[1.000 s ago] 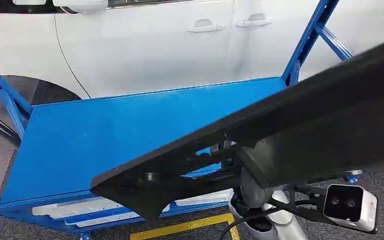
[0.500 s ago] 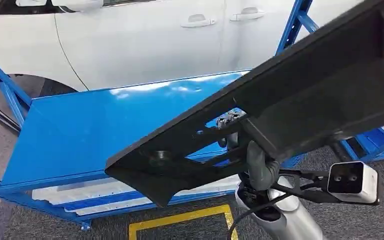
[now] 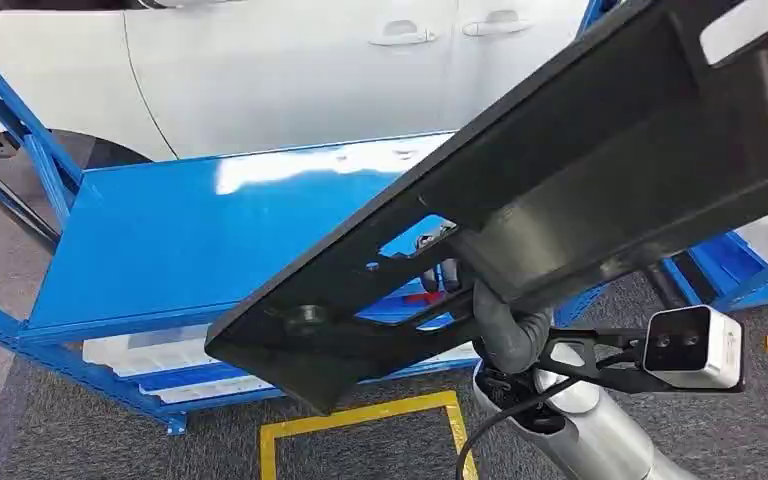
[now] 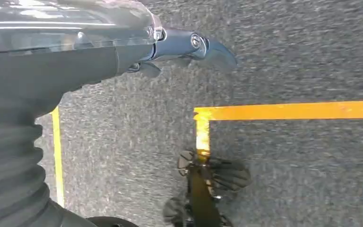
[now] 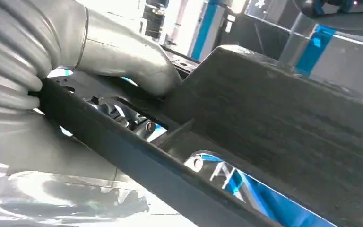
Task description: Take the parts from the cabinet and place them on the table.
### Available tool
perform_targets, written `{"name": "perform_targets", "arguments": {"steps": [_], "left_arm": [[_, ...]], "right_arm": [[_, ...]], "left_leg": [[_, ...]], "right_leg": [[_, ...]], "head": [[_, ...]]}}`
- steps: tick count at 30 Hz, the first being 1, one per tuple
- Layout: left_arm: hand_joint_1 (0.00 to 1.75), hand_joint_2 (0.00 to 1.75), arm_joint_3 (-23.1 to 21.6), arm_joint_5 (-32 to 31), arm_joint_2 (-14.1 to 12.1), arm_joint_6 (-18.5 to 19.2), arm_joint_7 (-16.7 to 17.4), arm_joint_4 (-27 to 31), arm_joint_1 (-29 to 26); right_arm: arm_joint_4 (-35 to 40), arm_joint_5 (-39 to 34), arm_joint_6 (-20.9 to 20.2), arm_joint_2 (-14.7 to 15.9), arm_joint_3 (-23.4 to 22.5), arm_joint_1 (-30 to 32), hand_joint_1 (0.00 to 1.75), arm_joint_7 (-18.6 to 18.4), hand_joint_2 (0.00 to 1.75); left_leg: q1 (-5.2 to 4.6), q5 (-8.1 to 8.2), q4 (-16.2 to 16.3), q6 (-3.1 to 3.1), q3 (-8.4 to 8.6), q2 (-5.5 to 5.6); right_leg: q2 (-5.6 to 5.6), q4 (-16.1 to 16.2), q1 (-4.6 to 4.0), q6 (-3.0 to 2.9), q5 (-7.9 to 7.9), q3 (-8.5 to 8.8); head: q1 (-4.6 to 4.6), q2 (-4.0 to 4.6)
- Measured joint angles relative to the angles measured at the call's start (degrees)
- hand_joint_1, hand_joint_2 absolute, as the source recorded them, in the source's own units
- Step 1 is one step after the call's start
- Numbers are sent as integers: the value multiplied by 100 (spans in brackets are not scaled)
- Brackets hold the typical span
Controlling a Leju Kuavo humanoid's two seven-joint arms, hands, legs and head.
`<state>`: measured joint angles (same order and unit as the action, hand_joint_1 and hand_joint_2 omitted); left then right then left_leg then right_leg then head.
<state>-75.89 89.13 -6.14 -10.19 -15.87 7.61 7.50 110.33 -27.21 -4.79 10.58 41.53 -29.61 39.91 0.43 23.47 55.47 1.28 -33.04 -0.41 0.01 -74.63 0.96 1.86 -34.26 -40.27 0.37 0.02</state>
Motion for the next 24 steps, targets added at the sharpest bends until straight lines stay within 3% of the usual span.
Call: {"name": "perform_targets", "arguments": {"steps": [1, 3, 4, 5, 6, 8, 9, 10, 11, 13, 14, 15, 16, 17, 18, 19, 20, 21, 22, 24], "left_arm": [[0, 175, 0, 0, 2, -7, 0, 0, -1], [0, 175, 0, 0, 11, -9, 0, 0, -4], [0, 175, 0, 0, 11, -28, 0, 0, -3], [0, 175, 4, 0, 4, -65, 4, -7, -3], [0, 175, 7, 0, 7, -94, 7, -7, -8], [0, 175, 15, 0, 13, -111, 15, -7, -26], [0, 175, 15, 0, 13, -120, 17, -7, -42], [0, 175, 17, 0, 17, -127, 22, -7, -47], [0, 175, 17, 0, 17, -129, 24, -7, -53], [0, 175, 22, 0, 17, -129, 24, -7, -49], [0, 175, 24, 0, 17, -129, 24, -7, -50], [0, 175, 26, 0, 17, -129, 24, -7, -52], [0, 175, 26, 0, 17, -129, 24, -7, -52], [0, 175, 28, 0, 20, -129, 24, -7, -49], [0, 175, 33, 0, 20, -129, 22, -7, -43], [0, 175, 33, 0, 17, -129, 13, -7, -33], [0, 175, 33, 0, -9, -129, 0, -11, -15], [0, 175, 33, 0, -4, -127, -24, -11, -3], [0, 175, 33, -2, -2, -122, -39, -11, -1], [0, 175, 33, -7, -9, -118, -46, -11, -6]], "right_arm": [[0, -22, 7, 15, 22, -17, 175, -4, 175], [2, -61, 15, 22, 50, -58, 175, -4, 175], [2, -81, 22, 24, 63, -93, 175, -15, 175], [2, -107, 22, 26, 83, -141, 175, -39, 175], [13, -144, 22, 28, 92, -166, 175, -63, 175], [15, -199, 20, 33, 116, -220, 175, -92, 175], [15, -212, 20, 35, 120, -240, 175, -100, 175], [15, -218, 20, 35, 127, -263, 175, -105, 175], [20, -223, 20, 33, 138, -281, 175, -109, 175], [20, -232, 17, 33, 151, -296, 175, -111, 175], [20, -238, 17, 35, 160, -297, 175, -111, 175], [20, -242, 17, 35, 168, -297, 175, -114, 175], [20, -249, 17, 35, 175, -298, 175, -120, 175], [20, -260, 22, 35, 184, -302, 175, -140, 175], [20, -262, 33, 33, 192, -313, 175, -153, 175], [20, -264, 57, 33, 201, -338, 175, -168, 175], [24, -269, 59, 33, 203, -359, 175, -186, 175], [28, -269, 57, 33, 203, -384, 175, -188, 175], [28, -269, 57, 33, 216, -395, 175, -188, 175], [28, -256, 57, 35, 223, -400, 175, -157, 175]], "left_leg": [[22, -53, 30, -29, -100, -3], [74, -121, 125, -97, -277, -5], [82, -145, 204, -133, -359, -4], [65, -165, 269, -173, -443, 6], [66, -203, 281, -218, -453, 6], [82, -308, 257, -313, -462, 9], [86, -364, 220, -360, -476, 14], [115, -224, 286, -379, -507, 14], [115, 74, 472, -389, -593, 11], [112, 778, 1325, -410, -825, 14], [110, 966, 1752, -415, -912, 14], [109, 963, 2016, -410, -926, 14], [106, 825, 2072, -385, -848, 14], [96, 602, 1902, -345, -654, 15], [66, 424, 1534, -282, -350, 18], [27, 390, 1021, -194, 50, 21], [-25, 614, 456, -89, 455, 22], [-27, 716, 85, -114, 628, 16], [-61, 620, 163, -128, 571, 26], [-97, 531, 85, -71, 529, 25]], "right_leg": [[0, 50, 32, 34, 199, 120], [-3, 703, 86, 91, 602, 621], [-4, 1206, 122, 125, 629, 978], [10, 1590, 71, 134, 389, 1209], [23, 1624, 49, 7, 358, 1191], [31, 1597, 8, -77, 404, 1115], [24, 1620, 25, -156, 464, 1075], [-12, 1634, 43, -233, 536, 1043], [-11, 1635, 32, -285, 595, 972], [-16, 1632, -2, -330, 729, 807], [-16, 1625, -28, -344, 795, 716], [-15, 1616, -52, -350, 859, 629], [-15, 1606, -75, -359, 918, 541], [-14, 1601, -103, -359, 983, 450], [-9, 1601, -130, -359, 1048, 370], [-1, 1600, -143, -355, 1113, 310], [-6, 1592, -145, -330, 1156, 281], [-19, 1593, -144, -299, 1205, 276], [-35, 1642, -121, -260, 1265, 298], [-37, 1689, -95, -182, 1381, 284]], "head": [[0, 0], [0, 0], [0, 0], [0, 0], [2, 0], [0, 0], [0, 0], [0, 0], [0, 0], [0, 0], [0, 0], [0, 0], [0, 0], [0, 0], [2, 0], [0, 0], [0, 0], [0, 0], [0, 0], [2, 0]]}}
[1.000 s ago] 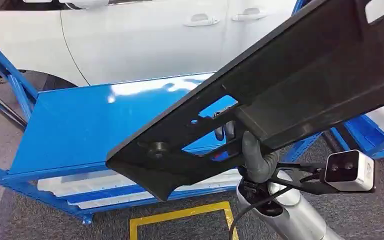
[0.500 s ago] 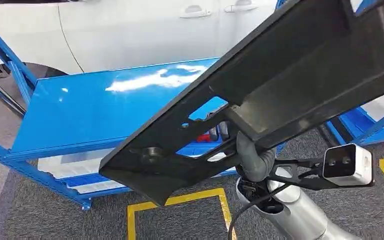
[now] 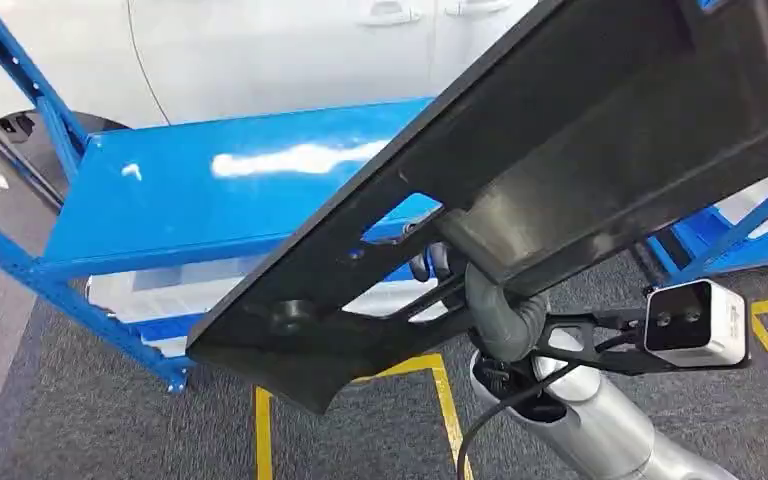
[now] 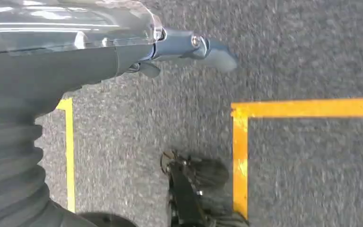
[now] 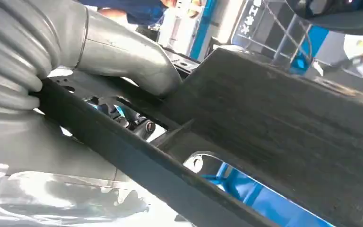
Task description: Take the parts from the cabinet and place them on the table.
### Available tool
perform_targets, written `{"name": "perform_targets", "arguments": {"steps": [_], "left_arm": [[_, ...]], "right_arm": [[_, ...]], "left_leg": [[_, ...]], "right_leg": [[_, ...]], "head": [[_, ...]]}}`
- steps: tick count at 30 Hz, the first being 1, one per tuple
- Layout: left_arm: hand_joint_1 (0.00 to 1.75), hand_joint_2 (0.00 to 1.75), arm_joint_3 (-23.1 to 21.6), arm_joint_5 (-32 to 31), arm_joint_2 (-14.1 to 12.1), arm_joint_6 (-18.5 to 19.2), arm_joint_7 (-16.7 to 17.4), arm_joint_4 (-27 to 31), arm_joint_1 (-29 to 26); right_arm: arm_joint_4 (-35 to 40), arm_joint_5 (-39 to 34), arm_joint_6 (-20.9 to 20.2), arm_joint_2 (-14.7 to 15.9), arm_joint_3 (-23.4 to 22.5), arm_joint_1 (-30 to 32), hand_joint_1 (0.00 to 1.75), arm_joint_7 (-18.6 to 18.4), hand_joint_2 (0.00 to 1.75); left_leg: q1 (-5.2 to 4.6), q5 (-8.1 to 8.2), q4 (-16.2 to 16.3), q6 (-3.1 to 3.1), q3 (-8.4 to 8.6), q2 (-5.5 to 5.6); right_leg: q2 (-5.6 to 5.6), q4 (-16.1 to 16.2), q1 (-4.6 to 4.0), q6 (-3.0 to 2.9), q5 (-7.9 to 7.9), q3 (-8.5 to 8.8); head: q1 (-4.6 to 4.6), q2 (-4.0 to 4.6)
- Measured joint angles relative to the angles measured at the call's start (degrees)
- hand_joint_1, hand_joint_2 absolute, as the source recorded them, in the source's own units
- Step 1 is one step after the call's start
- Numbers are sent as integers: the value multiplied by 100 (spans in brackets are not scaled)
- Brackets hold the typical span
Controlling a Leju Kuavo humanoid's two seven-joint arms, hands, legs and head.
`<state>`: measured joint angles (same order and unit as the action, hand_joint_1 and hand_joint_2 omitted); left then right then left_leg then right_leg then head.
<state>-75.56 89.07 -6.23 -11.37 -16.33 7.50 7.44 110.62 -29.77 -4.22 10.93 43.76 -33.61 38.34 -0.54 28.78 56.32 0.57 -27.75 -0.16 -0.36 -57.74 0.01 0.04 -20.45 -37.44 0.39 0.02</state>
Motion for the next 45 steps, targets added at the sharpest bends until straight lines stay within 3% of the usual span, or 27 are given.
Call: {"name": "perform_targets", "arguments": {"steps": [1, 3, 5, 6, 7, 9, 10, 12, 13, 16, 18, 20, 21, 23, 25, 27, 30, 31, 33, 34, 36, 37, 39, 40, 41, 42, 45], "left_arm": [[0, 175, 0, 0, 2, 13, 0, 0, -7], [0, 175, -2, -2, 4, 22, 0, 0, 1], [0, 175, -2, -2, 7, 24, 0, 0, -3], [0, 175, -2, -2, 7, 22, 2, 0, -6], [0, 175, -2, 0, 9, 2, 11, 0, -10], [0, 175, -2, 4, 24, -59, 123, 0, -11], [0, 175, -2, 4, 31, -74, 173, 0, -12], [0, 175, -2, 2, 31, -79, 232, 0, -10], [0, 175, -2, 2, 31, -79, 251, 0, -14], [0, 175, -2, 4, 31, -87, 302, 0, -14], [0, 175, -2, 6, 28, -120, 378, 0, -14], [0, 175, 15, 7, 13, -173, 418, 0, -15], [0, 175, 28, 7, 13, -192, 428, 0, -16], [0, 175, 79, 7, 13, -216, 426, 0, -20], [0, 175, 133, 7, 11, -221, 413, 0, -20], [0, 175, 164, 7, -31, -221, 413, -7, -34], [0, 175, 210, 7, -44, -223, 481, -13, -67], [0, 175, 230, 7, -42, -225, 503, -13, -53], [0, 175, 265, 7, -26, -271, 562, -11, -37], [0, 175, 267, 7, -17, -293, 579, -11, -47], [0, 175, 271, 4, 2, -332, 595, -11, -80], [0, 175, 271, 0, 7, -383, 608, -11, -82], [0, 175, 271, -9, 28, -501, 575, -11, -73], [0, 175, 269, -15, 39, -529, 545, -11, -68], [0, 175, 267, -24, 48, -529, 520, -11, -70], [0, 175, 264, -42, 48, -527, 494, -11, -77], [0, 175, 236, -133, 50, -476, 470, -11, -106]], "right_arm": [[-2, 28, -2, 9, -2, 16, 175, 33, 175], [2, 107, -20, 22, -2, 46, 175, 101, 175], [2, 234, -107, 28, -4, 133, 175, 131, 175], [2, 297, -183, 28, -15, 193, 175, 146, 175], [2, 345, -251, 28, -30, 252, 175, 146, 175], [4, 429, -356, 26, -70, 335, 175, 148, 175], [11, 459, -396, 26, -94, 354, 175, 153, 175], [57, 551, -428, 17, -133, 372, 175, 144, 175], [70, 593, -435, 9, -151, 385, 175, 142, 175], [118, 662, -509, -4, -175, 398, 175, 98, 175], [153, 599, -529, -7, -199, 354, 175, -13, 175], [164, 487, -573, -7, -282, 308, 175, -92, 175], [164, 476, -617, -7, -321, 307, 175, -109, 175], [164, 529, -695, -7, -398, 313, 175, -94, 175], [166, 687, -734, -7, -453, 314, 175, -15, 175], [171, 855, -732, -4, -507, 310, 175, 96, 175], [221, 1036, -717, -7, -575, 332, 175, 144, 175], [249, 1069, -697, -7, -610, 323, 175, 140, 175], [306, 1191, -634, -7, -675, 266, 175, 72, 175], [319, 1246, -612, -7, -691, 239, 175, 54, 175], [334, 1287, -575, -7, -706, 263, 175, 2, 175], [341, 1305, -559, -4, -724, 263, 175, -31, 175], [373, 1353, -488, -2, -767, 277, 175, -61, 175], [437, 1392, -466, 2, -811, 314, 175, -59, 175], [503, 1471, -444, 11, -855, 371, 175, -22, 175], [560, 1570, -431, 28, -894, 467, 175, 46, 175], [785, 1933, -479, 77, -1025, 923, 175, 155, 175]], "left_leg": [[75, -116, -87, 40, -27, -35], [64, -265, -92, 117, -191, -52], [64, -412, -83, 109, -381, -53], [66, -463, -80, 99, -481, -53], [69, -517, -76, 86, -571, -52], [78, -625, -37, 45, -745, -54], [83, -664, 7, 19, -821, -54], [49, -689, 151, -24, -909, -67], [46, -709, 172, -60, -919, -81], [72, -786, 156, -177, -940, -157], [97, -308, 582, -236, -1100, -81], [108, 203, 1518, -276, -1433, -45], [109, 314, 1880, -282, -1548, -45], [109, 131, 1775, -252, -1380, -38], [106, -304, 789, -174, -773, 80], [132, -305, 165, -75, -375, 507], [71, -323, 79, -65, -394, 345], [107, -362, -14, -28, -382, 261], [133, -418, -109, 32, -358, 109], [129, -420, -107, 32, -369, 33], [120, -419, -97, 33, -388, -115], [119, -419, -84, 33, -401, -185], [119, -411, -63, 24, -406, -308], [119, -398, -41, 15, -402, -368], [117, -379, -12, -5, -399, -410], [66, -355, 32, -40, -409, -439], [66, -361, 22, -102, -398, -572]], "right_leg": [[3, -24, -8, 35, -47, -36], [32, -486, 17, 70, -722, -224], [32, -1366, 39, 121, -1315, -414], [32, -1710, 48, 141, -1338, -459], [32, -1828, 65, 157, -1190, -417], [27, -1508, 93, 173, -644, -62], [23, -1076, 101, 175, -541, 269], [-107, -53, 56, 137, -978, 981], [-104, 3, 68, 36, -1067, 979], [-27, 22, 53, -123, -944, 910], [42, 22, 63, -191, -851, 826], [118, 15, 48, -202, -780, 736], [151, 9, 40, -201, -751, 698], [262, 3, 31, -182, -706, 646], [365, 2, 16, -162, -686, 643], [446, 2, 19, -125, -663, 600], [645, 28, 95, 2, -589, 547], [716, 45, 56, 57, -566, 535], [283, -286, 29, 88, -835, 365], [160, -732, 38, 110, -1076, 147], [96, -1639, 59, 148, -1422, -289], [93, -1783, 71, 162, -1398, -369], [40, -1287, 84, 175, -1026, -110], [-46, -688, 83, 166, -741, 207], [-243, -147, 71, 143, -541, 502], [-427, 34, -8, 79, -629, 557], [-215, 21, -5, -35, -586, 503]], "head": [[-2, 0], [0, 0], [-2, 0], [-2, 0], [-2, 0], [-2, 0], [-2, 0], [-2, 0], [-2, 0], [-2, 0], [-2, 0], [-2, 0], [-2, 0], [-2, 0], [-2, 0], [-2, 0], [-2, 0], [0, 0], [-2, 0], [-2, 0], [-2, 0], [-2, 0], [-2, 0], [-2, 0], [-2, 0], [-2, 0], [-2, 0]]}}
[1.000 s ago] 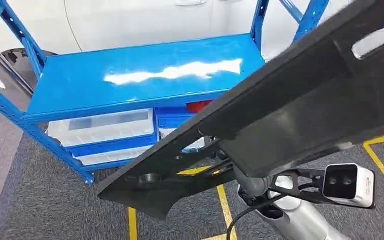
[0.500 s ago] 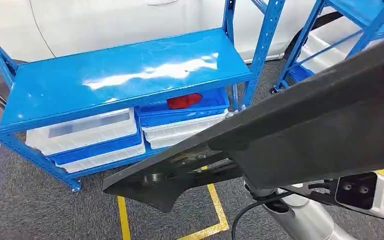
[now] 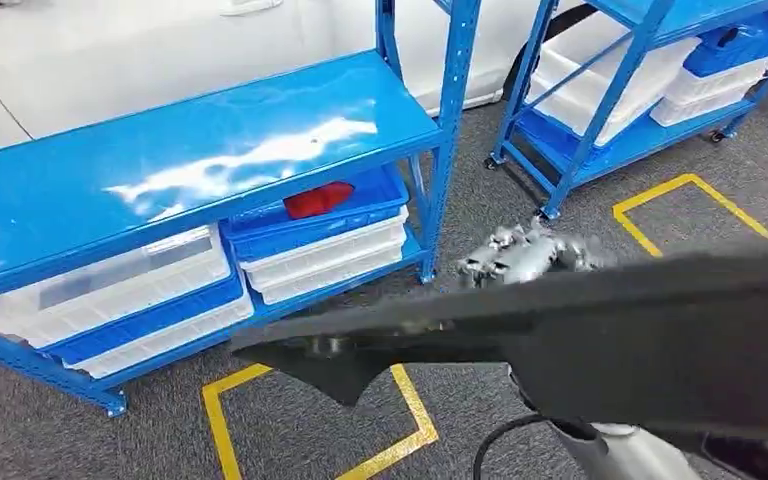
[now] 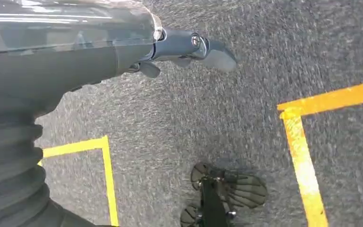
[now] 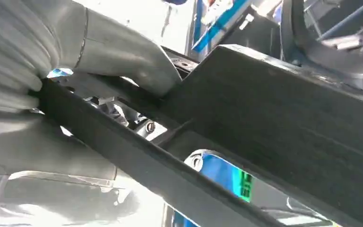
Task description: Take the parts from the cabinet and place them on the table.
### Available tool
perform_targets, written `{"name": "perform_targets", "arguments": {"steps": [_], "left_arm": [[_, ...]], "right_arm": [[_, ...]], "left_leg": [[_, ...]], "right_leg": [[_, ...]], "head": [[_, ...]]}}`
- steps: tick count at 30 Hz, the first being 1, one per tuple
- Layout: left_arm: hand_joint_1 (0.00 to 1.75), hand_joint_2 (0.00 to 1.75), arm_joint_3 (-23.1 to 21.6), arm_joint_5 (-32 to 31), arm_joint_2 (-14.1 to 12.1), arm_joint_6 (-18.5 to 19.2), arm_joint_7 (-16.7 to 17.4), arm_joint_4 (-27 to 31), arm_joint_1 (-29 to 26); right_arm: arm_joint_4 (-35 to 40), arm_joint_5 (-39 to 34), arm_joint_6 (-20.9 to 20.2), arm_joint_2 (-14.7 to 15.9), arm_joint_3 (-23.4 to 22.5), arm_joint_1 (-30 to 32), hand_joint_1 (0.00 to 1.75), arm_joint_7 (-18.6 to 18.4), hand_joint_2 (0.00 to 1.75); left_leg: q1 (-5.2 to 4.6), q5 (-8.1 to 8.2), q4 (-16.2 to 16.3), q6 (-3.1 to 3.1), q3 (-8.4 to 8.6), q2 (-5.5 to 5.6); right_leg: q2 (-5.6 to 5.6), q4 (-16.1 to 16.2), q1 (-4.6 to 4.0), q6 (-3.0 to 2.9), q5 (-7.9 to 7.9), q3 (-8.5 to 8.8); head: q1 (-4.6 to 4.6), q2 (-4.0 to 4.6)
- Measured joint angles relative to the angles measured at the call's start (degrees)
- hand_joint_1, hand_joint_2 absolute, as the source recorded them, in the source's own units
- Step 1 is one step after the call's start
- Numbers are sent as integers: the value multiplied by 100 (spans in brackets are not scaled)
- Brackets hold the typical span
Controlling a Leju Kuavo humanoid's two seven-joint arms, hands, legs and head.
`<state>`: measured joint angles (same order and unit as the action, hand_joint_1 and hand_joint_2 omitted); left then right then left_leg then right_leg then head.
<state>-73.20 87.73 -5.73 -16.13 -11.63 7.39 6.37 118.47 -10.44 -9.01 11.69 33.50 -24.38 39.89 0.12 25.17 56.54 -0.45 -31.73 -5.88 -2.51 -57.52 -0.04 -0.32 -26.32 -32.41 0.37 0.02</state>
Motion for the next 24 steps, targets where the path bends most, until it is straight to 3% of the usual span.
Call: {"name": "perform_targets", "arguments": {"steps": [1, 2, 3, 4, 6, 7, 8, 10, 11, 12, 14, 16, 17, 18, 19, 21, 22, 23, 24], "left_arm": [[0, 175, -17, -33, 0, 7, 22, 0, 4], [0, 175, -46, -57, -2, 22, 53, 0, 12], [0, 175, -77, -87, -2, 59, 89, 0, 12], [0, 175, -105, -109, -2, 94, 118, 0, 5], [0, 175, -148, -153, -2, 138, 194, 0, -23], [0, 175, -168, -166, 0, 151, 212, 0, -32], [0, 175, -192, -166, 0, 155, 219, 0, -35], [0, 175, -229, -138, 4, 153, 219, 0, -25], [0, 175, -229, -122, 5, 155, 205, 0, -22], [0, 175, -232, -109, 2, 171, 190, -2, -23], [0, 175, -238, -96, 11, 218, 136, 0, -26], [0, 175, -240, -81, 20, 236, 72, 0, -12], [0, 175, -240, -74, 57, 251, 53, 2, 6], [0, 175, -238, -63, 55, 258, 35, 2, 16], [0, 175, -240, -59, 55, 262, 28, 2, 10], [0, 175, -240, -26, 63, 271, 15, 2, -22], [0, 175, -243, -22, 68, 269, 4, 2, -25], [0, 175, -240, -6, 70, 260, -7, 2, -21], [0, 175, -240, 37, 74, 245, -13, 2, -8]], "right_arm": [[69, 106, -13, 7, -45, 118, 175, 4, 175], [127, 195, -20, 7, -79, 198, 175, 4, 175], [181, 272, -15, 13, -104, 254, 175, 7, 175], [214, 317, -6, 13, -109, 324, 175, 9, 175], [286, 343, -4, 15, -140, 477, 175, 15, 175], [299, 343, -9, 19, -144, 522, 175, 15, 175], [310, 325, -31, 24, -151, 559, 175, 15, 175], [315, 258, -80, 31, -181, 575, 175, 9, 175], [315, 216, -118, 35, -203, 571, 175, 9, 175], [312, 196, -164, 41, -232, 569, 175, 9, 175], [301, 159, -238, 65, -286, 546, 175, 11, 175], [280, 100, -314, 114, -367, 545, 175, 7, 175], [265, 76, -350, 150, -421, 532, 175, 4, 175], [253, 41, -367, 181, -472, 496, 175, 7, 175], [229, 19, -376, 199, -514, 447, 175, 9, 175], [168, -29, -435, 223, -588, 424, 175, 9, 175], [129, -46, -448, 223, -614, 424, 175, 9, 175], [91, -55, -415, 225, -636, 424, 175, 6, 175], [46, -68, -326, 223, -642, 416, 175, 7, 175]], "left_leg": [[0, 10, 7, -33, 7, -55], [18, 78, 37, -81, -28, 42], [41, 267, 252, -106, -88, 285], [52, 538, 682, -122, -264, 424], [54, 974, 1687, -141, -703, 513], [54, 1009, 1929, -136, -808, 524], [54, 896, 1866, -121, -770, 526], [54, 418, 1044, -63, -346, 579], [54, 151, 450, -20, -50, 763], [56, 148, 137, 28, 92, 1083], [43, 170, 40, 24, 120, 1008], [22, 141, 26, 69, 110, 900], [88, 88, -48, 128, 120, 812], [75, 71, -63, 159, 119, 743], [64, 69, -61, 201, 105, 660], [41, 68, -56, 202, 85, 509], [36, 68, -44, 202, 67, 425], [34, 69, -35, 202, 57, 347], [33, 73, -26, 198, 55, 279]], "right_leg": [[64, 25, 17, -45, 30, -7], [108, 40, 53, -86, 58, -1], [165, 41, 60, -109, 72, -18], [220, 41, 61, -127, 84, -32], [359, 34, 50, -149, 103, -70], [431, 31, 45, -149, 114, -81], [511, 30, 42, -142, 122, -81], [670, 21, 36, -123, 133, -68], [741, 15, 40, -115, 138, -67], [802, 11, 35, -84, 151, -84], [932, -12, 65, 4, 196, -170], [1064, 19, 90, 95, 243, -205], [968, -23, 74, 115, 213, -221], [626, -172, 46, 144, 88, -292], [429, -536, 51, 163, -155, -472], [323, -1429, 79, 197, -562, -883], [307, -1740, 86, 211, -644, -1022], [291, -1748, 90, 219, -575, -1014], [264, -1463, 90, 213, -383, -843]], "head": [[0, 0], [0, 0], [0, 0], [0, 0], [0, 0], [0, 0], [0, 0], [0, 0], [0, 0], [0, 0], [2, 0], [0, 0], [0, 0], [0, 0], [0, 0], [0, 0], [0, 0], [0, 0], [0, 0]]}}
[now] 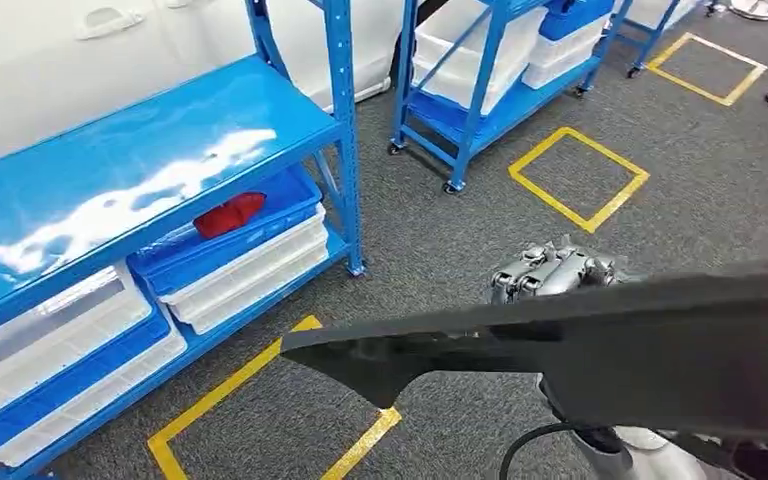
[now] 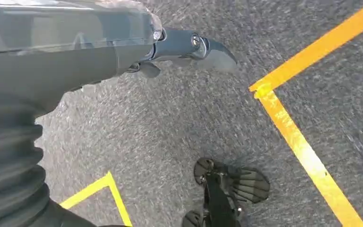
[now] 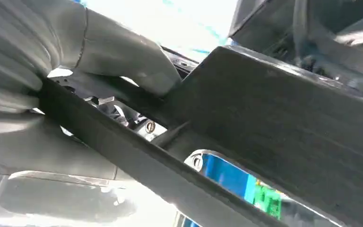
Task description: Take the parts from the cabinet and place them on the table.
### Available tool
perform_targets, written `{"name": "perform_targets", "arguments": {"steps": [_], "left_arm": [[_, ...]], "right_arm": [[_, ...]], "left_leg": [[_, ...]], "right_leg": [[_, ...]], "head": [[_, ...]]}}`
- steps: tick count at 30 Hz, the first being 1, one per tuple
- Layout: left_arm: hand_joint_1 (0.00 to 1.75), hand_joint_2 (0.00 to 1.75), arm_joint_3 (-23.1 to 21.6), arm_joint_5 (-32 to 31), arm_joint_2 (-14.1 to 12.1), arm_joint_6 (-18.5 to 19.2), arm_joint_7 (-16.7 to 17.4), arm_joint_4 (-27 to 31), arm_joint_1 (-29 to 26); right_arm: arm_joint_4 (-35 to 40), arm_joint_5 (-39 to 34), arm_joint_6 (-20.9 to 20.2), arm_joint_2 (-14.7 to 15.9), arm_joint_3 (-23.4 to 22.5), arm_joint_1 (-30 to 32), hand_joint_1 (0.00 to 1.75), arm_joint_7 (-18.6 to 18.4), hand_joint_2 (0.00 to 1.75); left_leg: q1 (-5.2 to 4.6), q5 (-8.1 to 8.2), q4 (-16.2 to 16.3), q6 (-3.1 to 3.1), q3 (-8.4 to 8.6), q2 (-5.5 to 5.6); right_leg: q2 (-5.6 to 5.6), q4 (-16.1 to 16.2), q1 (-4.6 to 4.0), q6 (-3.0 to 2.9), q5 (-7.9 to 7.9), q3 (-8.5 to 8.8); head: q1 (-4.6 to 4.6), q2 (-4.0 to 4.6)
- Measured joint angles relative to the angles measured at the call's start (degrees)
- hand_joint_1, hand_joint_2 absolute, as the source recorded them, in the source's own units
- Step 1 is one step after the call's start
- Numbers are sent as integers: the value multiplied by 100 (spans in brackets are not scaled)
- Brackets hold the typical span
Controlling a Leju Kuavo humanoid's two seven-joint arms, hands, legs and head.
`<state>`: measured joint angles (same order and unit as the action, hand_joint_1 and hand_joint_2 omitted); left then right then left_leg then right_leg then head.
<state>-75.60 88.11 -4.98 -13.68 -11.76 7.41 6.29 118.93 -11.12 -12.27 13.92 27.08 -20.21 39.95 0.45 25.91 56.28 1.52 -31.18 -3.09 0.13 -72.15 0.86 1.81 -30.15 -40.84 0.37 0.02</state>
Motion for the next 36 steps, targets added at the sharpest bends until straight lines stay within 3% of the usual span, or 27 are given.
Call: {"name": "perform_targets", "arguments": {"steps": [2, 3, 4, 7, 8, 9, 10, 12, 13, 14, 15, 17, 18, 19, 21, 23, 24, 25, 26, 28, 29, 30, 32, 33, 34, 35, 36], "left_arm": [[0, 175, 0, 48, 7, -33, -2, 0, 24], [0, 175, 0, 61, 9, -48, 0, 0, 30], [0, 175, 0, 83, 26, -55, 0, 0, 28], [0, 175, 22, 100, 26, -66, -4, 0, 29], [0, 175, 24, 100, 26, -63, -9, 0, 38], [0, 175, 28, 103, 33, -61, -18, 0, 44], [0, 175, 31, 103, 42, -59, -28, 0, 33], [0, 175, 65, 103, 44, -59, -28, 0, -6], [0, 175, 94, 103, 46, -59, -28, 0, -25], [0, 175, 123, 103, 55, -59, -28, 0, -34], [0, 175, 136, 103, 63, -59, -28, 0, -33], [0, 175, 157, 103, 77, -55, -28, 0, -31], [0, 175, 166, 103, 83, -39, -28, 0, -32], [0, 175, 166, 100, 94, -13, -31, 0, -32], [0, 175, 166, 98, 107, 7, -35, 0, -32], [0, 175, 166, 98, 145, 37, -28, 0, -10], [0, 175, 166, 98, 168, 50, -24, 0, 14], [0, 175, 166, 98, 166, 44, -22, 0, 10], [0, 175, 166, 98, 166, 42, -11, 0, -9], [0, 175, 166, 98, 171, 31, 22, 0, -36], [0, 175, 166, 98, 171, 29, 33, 0, -39], [0, 175, 166, 98, 171, 24, 46, 0, -34], [0, 175, 166, 98, 173, 7, 76, 0, -17], [0, 175, 166, 98, 173, 4, 77, 0, -13], [0, 175, 166, 98, 173, 2, 77, 0, -15], [0, 175, 166, 100, 171, -2, 79, 0, -16], [0, 175, 166, 100, 171, -13, 81, 0, -17]], "right_arm": [[-72, -9, 157, 0, 24, -52, 175, -2, 175], [-103, -15, 225, -2, 41, -95, 175, -17, 175], [-153, -28, 280, -15, 72, -135, 175, -33, 175], [-291, -90, 355, -85, 135, -150, 175, -148, 175], [-315, -92, 357, -134, 146, -152, 175, -221, 175], [-346, -81, 352, -190, 164, -159, 175, -276, 175], [-392, -77, 330, -258, 199, -172, 175, -321, 175], [-483, -20, 283, -380, 275, -141, 175, -347, 175], [-543, 2, 272, -420, 300, -116, 175, -354, 175], [-582, 9, 258, -444, 317, -90, 175, -363, 175], [-621, 33, 243, -470, 334, -64, 175, -372, 175], [-663, 39, 226, -512, 363, -55, 175, -372, 175], [-684, 50, 217, -546, 374, -56, 175, -374, 175], [-704, 81, 195, -577, 378, -62, 175, -372, 175], [-739, 125, 182, -627, 387, -49, 175, -380, 175], [-752, 208, 167, -651, 389, -14, 175, -380, 175], [-752, 251, 134, -662, 389, 9, 175, -393, 175], [-752, 304, 88, -682, 387, 1, 175, -400, 175], [-752, 341, 59, -717, 389, 9, 175, -409, 175], [-763, 393, 27, -767, 389, 38, 175, -415, 175], [-765, 398, 7, -778, 389, 46, 175, -422, 175], [-765, 406, -17, -782, 389, 50, 175, -428, 175], [-765, 417, -30, -808, 378, 44, 175, -428, 175], [-763, 417, -34, -822, 372, 35, 175, -428, 175], [-763, 417, -39, -831, 367, 6, 175, -428, 175], [-765, 422, -54, -850, 367, -5, 175, -428, 175], [-767, 422, -61, -852, 354, -7, 175, -428, 175]], "left_leg": [[-6, 19, 28, -21, 4, -113], [-21, 31, 41, -38, 8, -164], [-80, 55, 78, -77, -8, -208], [-69, 41, 38, -145, 20, -372], [-80, 72, 52, -190, 17, -350], [-42, 176, 154, -226, -12, -87], [-24, 400, 470, -241, -145, 111], [-9, 876, 1449, -278, -587, 248], [-9, 984, 1831, -290, -770, 255], [-1, 941, 1925, -293, -821, 255], [11, 772, 1742, -291, -742, 256], [42, 212, 744, -276, -268, 338], [74, 27, 254, -269, -49, 554], [79, 114, 108, -264, 11, 727], [53, 107, 124, -230, -8, 630], [80, 57, 81, -133, 6, 521], [86, 23, 54, -85, 8, 437], [78, 15, 47, -42, -4, 373], [63, 16, 47, -33, -12, 307], [40, 20, 52, -24, -30, 151], [32, 20, 55, -24, -36, 74], [29, 21, 56, -24, -35, 4], [21, 30, 57, -38, -20, -115], [12, 40, 57, -53, -3, -163], [-28, 55, 63, -78, 6, -214], [-45, 63, 74, -112, 0, -265], [-44, 70, 74, -140, 6, -323]], "right_leg": [[-126, 973, -17, -50, 429, 549], [-382, 1370, -55, -106, 465, 763], [-516, 1460, -123, -172, 436, 782], [-281, 1449, -130, -236, 468, 722], [-217, 1503, -62, -294, 514, 744], [-171, 1531, -52, -320, 535, 742], [-124, 1531, -43, -345, 551, 728], [18, 1524, -46, -366, 567, 695], [94, 1516, -48, -367, 573, 681], [165, 1509, -47, -363, 579, 678], [235, 1504, -46, -356, 583, 680], [397, 1476, -39, -333, 584, 682], [463, 1458, -36, -308, 583, 672], [531, 1423, -68, -262, 587, 636], [649, 1436, -26, -183, 632, 581], [768, 1462, -41, -86, 674, 548], [585, 1376, -23, -86, 601, 526], [287, 1095, -49, -74, 390, 391], [139, 668, -43, -53, 151, 201], [49, -223, -20, -18, -224, -206], [39, -418, -7, -9, -244, -288], [24, -299, 0, -10, -125, -213], [-74, 596, -11, -48, 300, 294], [-276, 1121, -37, -95, 476, 600], [-562, 1447, -107, -139, 419, 758], [-476, 1454, -117, -191, 453, 736], [-410, 1449, -124, -199, 455, 718]], "head": [[0, 0], [0, 0], [0, 0], [0, 0], [2, 0], [0, 0], [0, 0], [0, 0], [0, 0], [2, 0], [0, 0], [0, 0], [0, 0], [0, 0], [0, 0], [0, 0], [0, 0], [-2, 0], [-2, 0], [0, 0], [-2, 0], [0, 0], [0, 0], [0, 0], [-2, 0], [0, 0], [0, 0]]}}
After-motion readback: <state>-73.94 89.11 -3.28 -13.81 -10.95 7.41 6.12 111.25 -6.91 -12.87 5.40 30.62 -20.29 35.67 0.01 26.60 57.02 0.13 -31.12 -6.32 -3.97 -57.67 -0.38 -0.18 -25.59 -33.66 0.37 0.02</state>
